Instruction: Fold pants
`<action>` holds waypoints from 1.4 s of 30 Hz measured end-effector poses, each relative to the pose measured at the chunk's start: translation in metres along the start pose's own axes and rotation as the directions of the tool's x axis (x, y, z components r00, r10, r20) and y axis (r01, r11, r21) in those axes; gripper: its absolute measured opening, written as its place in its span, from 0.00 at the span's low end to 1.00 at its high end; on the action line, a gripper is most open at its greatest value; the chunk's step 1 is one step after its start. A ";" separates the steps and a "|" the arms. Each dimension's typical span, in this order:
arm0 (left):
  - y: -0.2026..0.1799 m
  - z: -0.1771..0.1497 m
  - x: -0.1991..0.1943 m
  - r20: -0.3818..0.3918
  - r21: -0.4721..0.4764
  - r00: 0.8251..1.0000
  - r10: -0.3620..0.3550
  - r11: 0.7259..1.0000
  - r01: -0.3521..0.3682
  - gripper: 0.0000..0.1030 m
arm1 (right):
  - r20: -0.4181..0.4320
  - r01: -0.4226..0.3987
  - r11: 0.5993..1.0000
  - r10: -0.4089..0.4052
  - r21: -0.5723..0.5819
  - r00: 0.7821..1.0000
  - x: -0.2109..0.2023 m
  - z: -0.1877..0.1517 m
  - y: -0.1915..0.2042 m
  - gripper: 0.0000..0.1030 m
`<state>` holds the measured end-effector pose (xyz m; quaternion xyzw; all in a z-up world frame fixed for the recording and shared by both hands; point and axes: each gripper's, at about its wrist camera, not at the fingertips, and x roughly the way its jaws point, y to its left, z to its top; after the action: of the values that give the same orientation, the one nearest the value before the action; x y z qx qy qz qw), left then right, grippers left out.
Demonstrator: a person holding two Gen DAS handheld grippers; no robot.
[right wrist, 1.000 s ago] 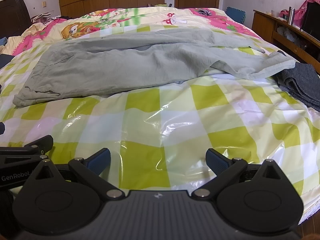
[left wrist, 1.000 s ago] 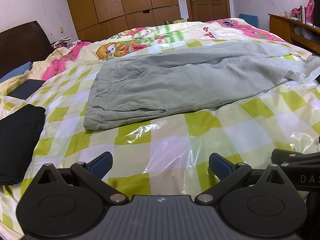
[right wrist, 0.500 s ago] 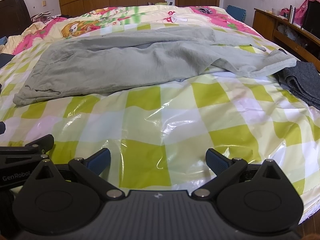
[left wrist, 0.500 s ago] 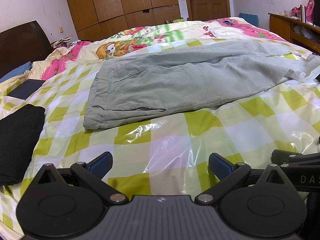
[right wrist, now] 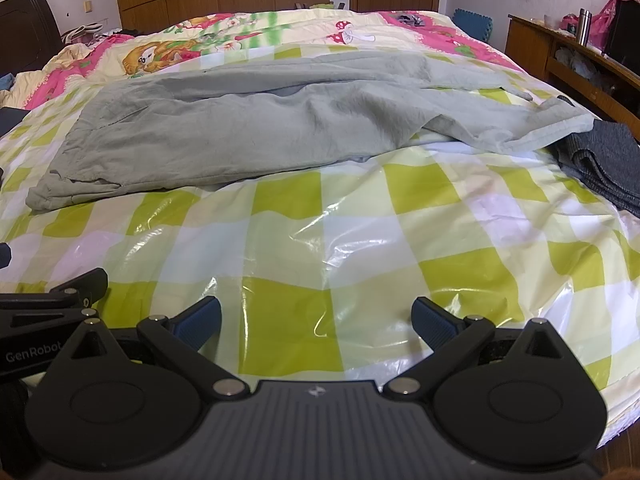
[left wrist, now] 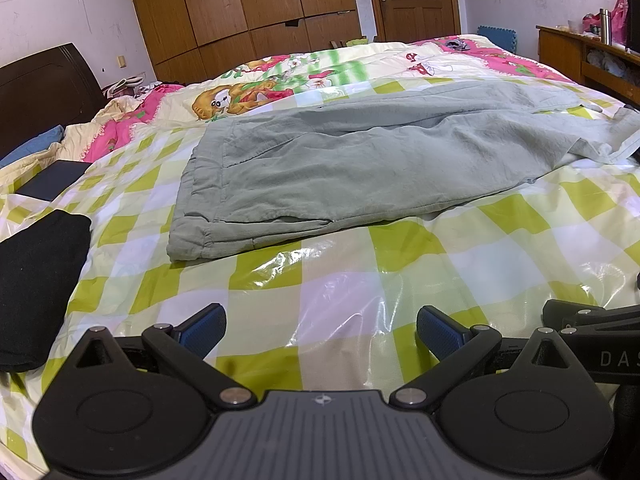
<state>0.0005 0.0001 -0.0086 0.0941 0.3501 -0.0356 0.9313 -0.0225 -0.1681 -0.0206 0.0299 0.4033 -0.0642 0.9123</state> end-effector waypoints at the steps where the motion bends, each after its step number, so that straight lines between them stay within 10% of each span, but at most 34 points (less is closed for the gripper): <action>1: 0.000 0.000 0.000 0.000 0.000 1.000 0.000 1.000 0.000 1.00 | 0.000 0.000 1.000 0.000 0.000 1.000 0.000 0.000 0.000 0.98; 29: 0.009 0.011 0.011 -0.007 -0.017 1.000 0.003 1.000 -0.004 1.00 | 0.001 -0.050 0.999 0.051 -0.005 0.999 0.013 0.014 0.008 0.98; 42: 0.081 0.050 0.070 0.025 0.016 0.994 0.107 0.994 -0.107 1.00 | 0.063 -0.206 0.923 0.238 -0.325 0.969 0.066 0.080 0.075 0.98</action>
<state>0.0960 0.0695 -0.0052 0.1202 0.3332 0.0104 0.9351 0.0909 -0.1084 -0.0159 -0.0743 0.3557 0.1034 0.9259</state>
